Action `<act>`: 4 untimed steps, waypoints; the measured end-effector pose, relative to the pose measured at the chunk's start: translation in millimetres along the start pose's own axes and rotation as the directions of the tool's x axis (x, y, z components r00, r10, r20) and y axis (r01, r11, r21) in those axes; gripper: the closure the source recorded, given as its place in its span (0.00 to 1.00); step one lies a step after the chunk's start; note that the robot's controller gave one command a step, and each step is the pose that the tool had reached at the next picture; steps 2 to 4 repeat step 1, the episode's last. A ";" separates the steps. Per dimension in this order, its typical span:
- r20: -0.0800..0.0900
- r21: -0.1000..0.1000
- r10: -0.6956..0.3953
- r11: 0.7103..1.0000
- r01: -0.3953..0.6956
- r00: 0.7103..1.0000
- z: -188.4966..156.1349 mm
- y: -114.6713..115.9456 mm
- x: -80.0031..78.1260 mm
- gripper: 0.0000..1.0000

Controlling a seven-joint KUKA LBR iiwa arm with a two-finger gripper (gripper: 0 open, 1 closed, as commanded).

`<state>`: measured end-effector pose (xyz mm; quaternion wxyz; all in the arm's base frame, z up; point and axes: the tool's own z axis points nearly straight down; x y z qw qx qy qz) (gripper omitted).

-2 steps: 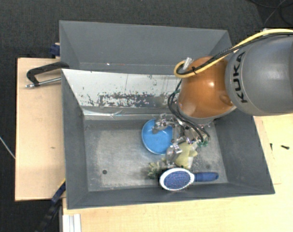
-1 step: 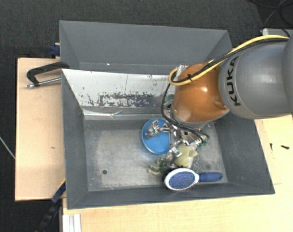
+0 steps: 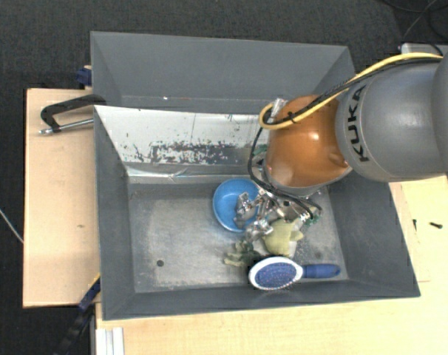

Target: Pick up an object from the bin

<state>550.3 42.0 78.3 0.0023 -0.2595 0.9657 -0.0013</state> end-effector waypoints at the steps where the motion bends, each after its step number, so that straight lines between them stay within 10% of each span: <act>1: 0.011 0.002 -0.046 0.999 0.046 0.999 -158.3 10.3 -6.4 1.00; 4: 0.011 0.002 -0.046 0.999 0.046 0.999 -158.3 10.3 -6.4 1.00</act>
Offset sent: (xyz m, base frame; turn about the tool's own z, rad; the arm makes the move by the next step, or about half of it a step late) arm -0.0034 0.0108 0.1525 -0.0472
